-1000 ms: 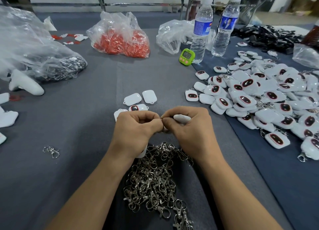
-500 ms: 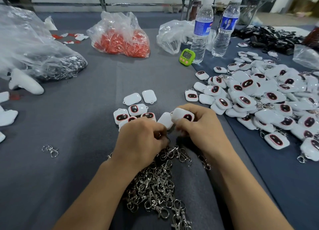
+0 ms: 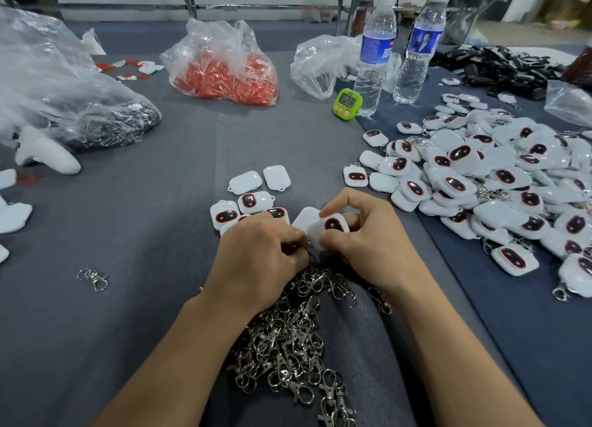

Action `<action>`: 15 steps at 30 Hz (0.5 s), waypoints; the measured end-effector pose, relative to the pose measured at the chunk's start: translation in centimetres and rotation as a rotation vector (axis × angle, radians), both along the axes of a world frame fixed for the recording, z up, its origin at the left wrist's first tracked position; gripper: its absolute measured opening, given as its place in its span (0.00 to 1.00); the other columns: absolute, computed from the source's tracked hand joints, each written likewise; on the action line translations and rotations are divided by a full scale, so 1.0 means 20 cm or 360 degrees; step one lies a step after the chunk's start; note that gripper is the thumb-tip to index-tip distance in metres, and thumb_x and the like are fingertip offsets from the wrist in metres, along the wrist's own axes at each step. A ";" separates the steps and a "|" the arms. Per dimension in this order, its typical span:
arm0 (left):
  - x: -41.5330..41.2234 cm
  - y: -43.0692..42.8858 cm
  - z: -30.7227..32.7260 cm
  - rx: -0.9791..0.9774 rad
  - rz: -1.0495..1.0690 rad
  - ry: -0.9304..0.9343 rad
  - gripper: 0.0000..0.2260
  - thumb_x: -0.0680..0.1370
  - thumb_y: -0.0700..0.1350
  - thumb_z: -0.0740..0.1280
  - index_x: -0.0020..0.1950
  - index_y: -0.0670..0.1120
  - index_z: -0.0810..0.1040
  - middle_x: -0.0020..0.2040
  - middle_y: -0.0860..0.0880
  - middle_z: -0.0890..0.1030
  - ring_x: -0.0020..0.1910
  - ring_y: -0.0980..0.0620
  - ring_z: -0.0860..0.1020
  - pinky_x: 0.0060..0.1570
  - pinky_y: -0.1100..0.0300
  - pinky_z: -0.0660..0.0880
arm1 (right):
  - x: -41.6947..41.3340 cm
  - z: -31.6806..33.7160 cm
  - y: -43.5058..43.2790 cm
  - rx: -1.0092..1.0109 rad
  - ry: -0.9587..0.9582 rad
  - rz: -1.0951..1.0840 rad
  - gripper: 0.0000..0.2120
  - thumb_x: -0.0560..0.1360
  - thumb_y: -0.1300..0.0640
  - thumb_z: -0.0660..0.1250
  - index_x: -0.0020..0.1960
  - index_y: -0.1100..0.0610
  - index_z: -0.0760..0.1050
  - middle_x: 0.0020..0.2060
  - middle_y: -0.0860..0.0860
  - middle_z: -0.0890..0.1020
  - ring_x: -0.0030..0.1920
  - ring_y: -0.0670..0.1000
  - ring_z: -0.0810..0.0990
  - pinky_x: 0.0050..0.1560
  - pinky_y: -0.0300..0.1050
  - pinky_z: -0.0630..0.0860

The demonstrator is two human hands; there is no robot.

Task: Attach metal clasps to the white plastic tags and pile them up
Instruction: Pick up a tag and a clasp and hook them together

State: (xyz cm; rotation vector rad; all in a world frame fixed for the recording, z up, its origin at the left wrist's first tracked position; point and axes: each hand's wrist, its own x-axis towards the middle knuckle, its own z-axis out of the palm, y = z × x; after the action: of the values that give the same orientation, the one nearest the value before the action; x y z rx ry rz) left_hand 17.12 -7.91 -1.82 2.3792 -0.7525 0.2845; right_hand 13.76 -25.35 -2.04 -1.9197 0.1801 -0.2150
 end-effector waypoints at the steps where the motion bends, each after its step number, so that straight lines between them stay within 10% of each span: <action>1: 0.00 0.00 0.00 -0.0002 -0.0009 -0.0021 0.05 0.69 0.50 0.71 0.39 0.52 0.86 0.35 0.53 0.81 0.39 0.51 0.75 0.39 0.53 0.72 | 0.00 0.00 0.00 -0.0021 -0.0016 -0.0004 0.11 0.66 0.59 0.70 0.46 0.47 0.79 0.29 0.55 0.82 0.27 0.49 0.71 0.35 0.46 0.70; 15: 0.02 0.00 0.02 -0.0752 0.0090 0.0162 0.04 0.67 0.50 0.71 0.40 0.57 0.84 0.32 0.54 0.82 0.32 0.50 0.79 0.32 0.57 0.74 | 0.00 0.03 0.05 0.0390 -0.0139 -0.0005 0.10 0.64 0.61 0.70 0.43 0.50 0.80 0.25 0.49 0.79 0.25 0.49 0.68 0.29 0.41 0.66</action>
State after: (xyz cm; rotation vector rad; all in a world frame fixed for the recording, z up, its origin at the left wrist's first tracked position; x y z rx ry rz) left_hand 17.50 -7.89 -1.36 1.9517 -0.5039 0.3217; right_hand 13.68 -24.34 -1.40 -1.6638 0.1444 -0.2662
